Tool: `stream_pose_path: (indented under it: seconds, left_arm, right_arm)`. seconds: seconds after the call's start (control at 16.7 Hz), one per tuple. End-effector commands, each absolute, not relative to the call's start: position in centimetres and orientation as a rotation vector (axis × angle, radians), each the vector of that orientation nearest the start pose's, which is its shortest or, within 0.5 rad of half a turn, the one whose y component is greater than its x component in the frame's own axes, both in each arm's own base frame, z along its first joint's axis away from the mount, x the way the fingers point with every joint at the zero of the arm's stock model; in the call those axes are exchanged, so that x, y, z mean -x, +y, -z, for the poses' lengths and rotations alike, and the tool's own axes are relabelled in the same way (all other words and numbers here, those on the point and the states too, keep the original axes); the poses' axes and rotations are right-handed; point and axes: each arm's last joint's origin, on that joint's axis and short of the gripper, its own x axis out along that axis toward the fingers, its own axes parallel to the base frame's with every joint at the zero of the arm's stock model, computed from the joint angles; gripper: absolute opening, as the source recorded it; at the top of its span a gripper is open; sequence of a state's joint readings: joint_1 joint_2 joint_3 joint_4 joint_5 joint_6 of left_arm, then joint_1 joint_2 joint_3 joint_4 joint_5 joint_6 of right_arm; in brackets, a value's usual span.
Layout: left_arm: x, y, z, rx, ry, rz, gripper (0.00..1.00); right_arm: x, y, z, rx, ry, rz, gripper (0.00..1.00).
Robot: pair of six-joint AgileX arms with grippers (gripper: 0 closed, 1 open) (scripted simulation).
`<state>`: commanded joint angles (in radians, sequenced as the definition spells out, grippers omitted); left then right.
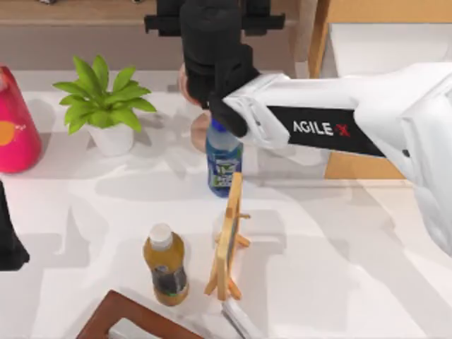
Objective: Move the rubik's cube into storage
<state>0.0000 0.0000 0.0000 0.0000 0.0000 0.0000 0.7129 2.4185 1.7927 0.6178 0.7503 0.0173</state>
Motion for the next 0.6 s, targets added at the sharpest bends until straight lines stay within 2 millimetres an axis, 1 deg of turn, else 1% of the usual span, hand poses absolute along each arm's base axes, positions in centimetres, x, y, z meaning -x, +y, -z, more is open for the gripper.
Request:
stream_pose_path:
  seconds: [0.06, 0.18, 0.36, 0.48, 0.6]
  left_arm:
    - [-10.6, -0.1, -16.0, 0.000, 0.000, 0.000, 1.00]
    - [-10.6, -0.1, -16.0, 0.000, 0.000, 0.000, 1.00]
    - [-10.6, -0.1, -16.0, 0.000, 0.000, 0.000, 1.00]
    - [-10.6, -0.1, -16.0, 0.000, 0.000, 0.000, 1.00]
    - [-10.6, -0.1, -16.0, 0.000, 0.000, 0.000, 1.00]
  right_arm:
    - [-42.4, 34.8, -17.9, -0.004, -0.001, 0.010, 0.00]
    - [-42.2, 35.0, -18.6, -0.004, 0.005, -0.016, 0.00]
    - [-41.2, 35.6, -20.5, 0.015, 0.054, -0.114, 0.00]
    - [-40.3, 35.9, -21.9, 0.040, 0.120, -0.198, 0.00]
    - [-39.3, 35.9, -23.3, 0.070, 0.209, -0.278, 0.00]
